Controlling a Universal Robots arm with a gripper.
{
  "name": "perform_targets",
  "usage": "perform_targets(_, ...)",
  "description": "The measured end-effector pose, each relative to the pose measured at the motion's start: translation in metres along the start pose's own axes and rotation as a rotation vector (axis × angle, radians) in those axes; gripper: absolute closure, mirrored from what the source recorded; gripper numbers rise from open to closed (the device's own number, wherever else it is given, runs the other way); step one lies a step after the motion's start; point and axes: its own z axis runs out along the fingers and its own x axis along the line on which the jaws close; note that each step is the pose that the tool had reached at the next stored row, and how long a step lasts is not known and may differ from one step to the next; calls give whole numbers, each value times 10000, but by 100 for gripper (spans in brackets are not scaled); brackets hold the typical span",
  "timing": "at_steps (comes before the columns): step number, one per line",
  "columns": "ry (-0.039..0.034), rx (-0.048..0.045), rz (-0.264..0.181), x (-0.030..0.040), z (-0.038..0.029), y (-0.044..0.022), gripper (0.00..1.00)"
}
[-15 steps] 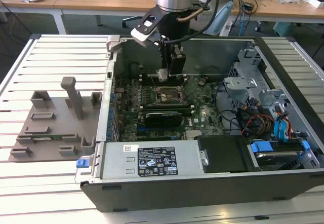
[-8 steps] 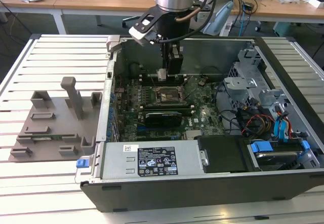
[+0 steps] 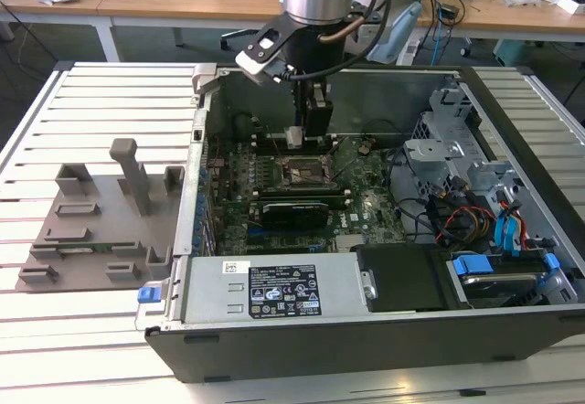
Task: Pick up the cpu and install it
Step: 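Place the cpu into insertion slot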
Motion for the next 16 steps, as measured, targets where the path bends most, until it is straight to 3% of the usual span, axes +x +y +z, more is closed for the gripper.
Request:
perform_targets(7, -112, 8, 0, 8, 32, 51, 45)
perform_targets(16, -121, 8, -1, 11, 81, 75, 45)
